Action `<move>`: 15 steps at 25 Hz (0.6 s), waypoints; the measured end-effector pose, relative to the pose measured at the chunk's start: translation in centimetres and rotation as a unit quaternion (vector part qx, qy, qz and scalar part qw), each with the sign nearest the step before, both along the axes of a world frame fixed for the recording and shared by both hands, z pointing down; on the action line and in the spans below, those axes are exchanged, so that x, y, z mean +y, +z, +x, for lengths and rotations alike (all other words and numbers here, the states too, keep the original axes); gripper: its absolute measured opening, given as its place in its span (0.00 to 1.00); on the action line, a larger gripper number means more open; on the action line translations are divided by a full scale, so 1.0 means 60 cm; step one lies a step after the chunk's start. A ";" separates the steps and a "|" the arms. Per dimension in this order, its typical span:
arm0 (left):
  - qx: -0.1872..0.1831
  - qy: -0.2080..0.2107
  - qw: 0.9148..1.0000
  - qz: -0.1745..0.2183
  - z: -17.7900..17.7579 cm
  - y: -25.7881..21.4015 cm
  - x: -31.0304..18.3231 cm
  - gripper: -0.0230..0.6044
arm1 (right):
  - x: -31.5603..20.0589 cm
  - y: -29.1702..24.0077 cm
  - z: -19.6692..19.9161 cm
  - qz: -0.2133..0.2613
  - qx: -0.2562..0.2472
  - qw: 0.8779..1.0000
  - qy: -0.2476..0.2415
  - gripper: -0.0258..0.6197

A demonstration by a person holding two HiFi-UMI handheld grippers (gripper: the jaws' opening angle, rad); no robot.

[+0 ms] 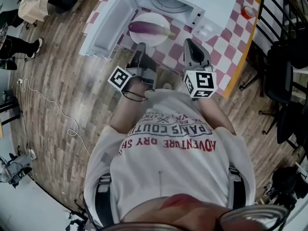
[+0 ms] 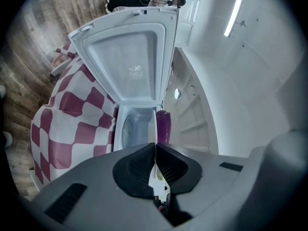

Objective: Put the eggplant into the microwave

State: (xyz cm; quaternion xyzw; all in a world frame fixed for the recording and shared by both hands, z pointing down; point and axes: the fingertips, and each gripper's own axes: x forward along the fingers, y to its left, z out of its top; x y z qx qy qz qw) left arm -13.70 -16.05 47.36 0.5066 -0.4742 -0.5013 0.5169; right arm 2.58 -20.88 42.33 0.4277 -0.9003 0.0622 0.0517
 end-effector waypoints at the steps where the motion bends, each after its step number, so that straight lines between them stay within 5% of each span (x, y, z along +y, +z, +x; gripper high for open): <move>1: 0.000 0.004 1.000 -0.005 0.002 0.007 -0.011 0.08 | -0.011 0.004 0.003 0.000 0.002 1.000 0.004 0.08; 15: 0.002 0.111 0.992 -0.054 -0.004 0.084 -0.183 0.08 | -0.114 0.035 -0.007 -0.018 0.006 0.994 0.110 0.08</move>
